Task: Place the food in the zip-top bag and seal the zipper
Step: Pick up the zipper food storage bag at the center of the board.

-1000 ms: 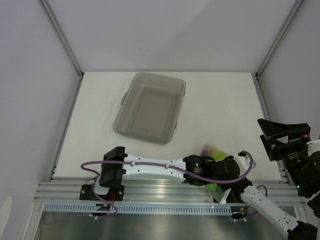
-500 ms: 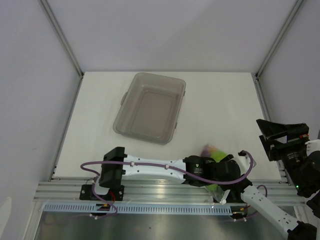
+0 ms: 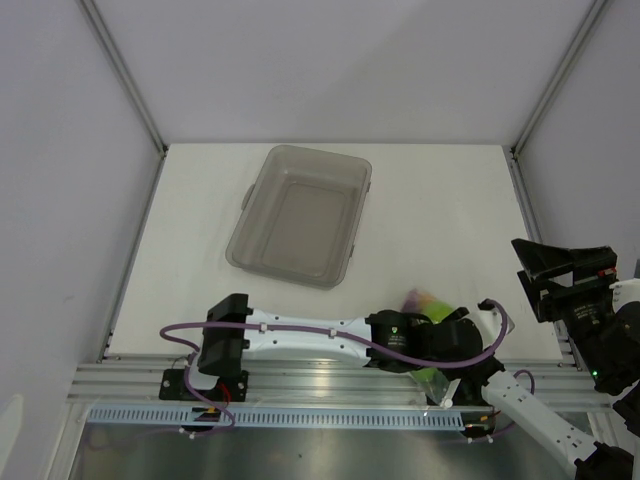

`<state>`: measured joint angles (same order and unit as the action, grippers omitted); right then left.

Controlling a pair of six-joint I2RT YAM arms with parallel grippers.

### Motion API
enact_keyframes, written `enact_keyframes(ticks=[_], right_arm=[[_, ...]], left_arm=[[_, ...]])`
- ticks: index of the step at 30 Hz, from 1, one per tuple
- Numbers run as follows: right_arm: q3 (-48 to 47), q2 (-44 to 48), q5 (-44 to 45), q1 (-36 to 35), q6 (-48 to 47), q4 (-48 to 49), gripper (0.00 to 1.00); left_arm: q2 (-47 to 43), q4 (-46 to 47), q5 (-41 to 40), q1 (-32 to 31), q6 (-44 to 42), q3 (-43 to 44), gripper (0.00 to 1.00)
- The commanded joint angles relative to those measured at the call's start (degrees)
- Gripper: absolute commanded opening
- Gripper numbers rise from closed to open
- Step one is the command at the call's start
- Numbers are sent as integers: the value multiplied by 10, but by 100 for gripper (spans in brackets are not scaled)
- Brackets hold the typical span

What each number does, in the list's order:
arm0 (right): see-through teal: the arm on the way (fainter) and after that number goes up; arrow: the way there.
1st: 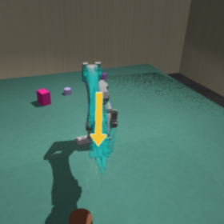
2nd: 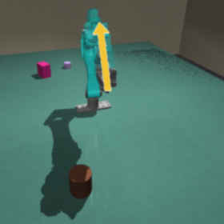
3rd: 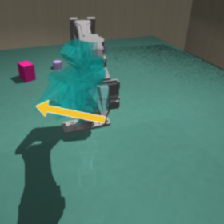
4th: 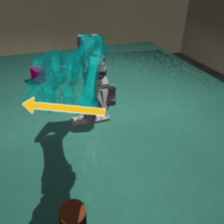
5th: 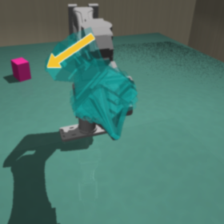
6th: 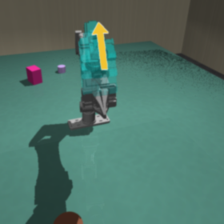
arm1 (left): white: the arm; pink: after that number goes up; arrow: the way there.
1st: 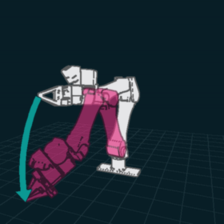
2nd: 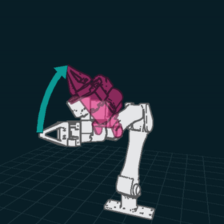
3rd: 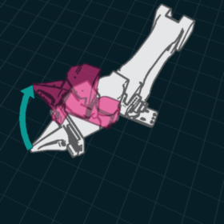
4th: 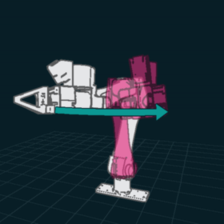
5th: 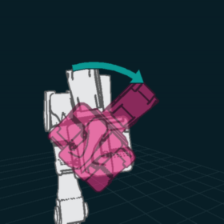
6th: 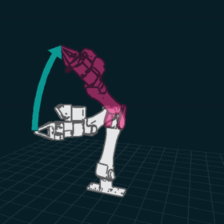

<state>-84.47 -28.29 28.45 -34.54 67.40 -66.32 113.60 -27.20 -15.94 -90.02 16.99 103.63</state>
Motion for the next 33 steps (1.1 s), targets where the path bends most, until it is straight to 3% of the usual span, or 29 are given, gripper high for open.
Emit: enact_keyframes(ticks=[1, 17, 22, 27, 33], right_arm=[[-8, -3, 6, -3, -1, 5, 99], [-1, 0, 1, -3, 0, 8, 99], [1, 3, 1, -2, 2, 9, 99], [8, 4, -4, -3, 5, 3, 99], [30, 11, -13, -3, 4, 7, 99]], left_arm=[[-3, 7, -7, -9, -6, 31, 54], [43, -4, -101, -30, -39, 39, 59], [57, 0, -130, -30, -64, 42, 54], [49, 7, -129, -15, -74, 23, 27], [3, 21, -99, 4, -68, -18, 1]])
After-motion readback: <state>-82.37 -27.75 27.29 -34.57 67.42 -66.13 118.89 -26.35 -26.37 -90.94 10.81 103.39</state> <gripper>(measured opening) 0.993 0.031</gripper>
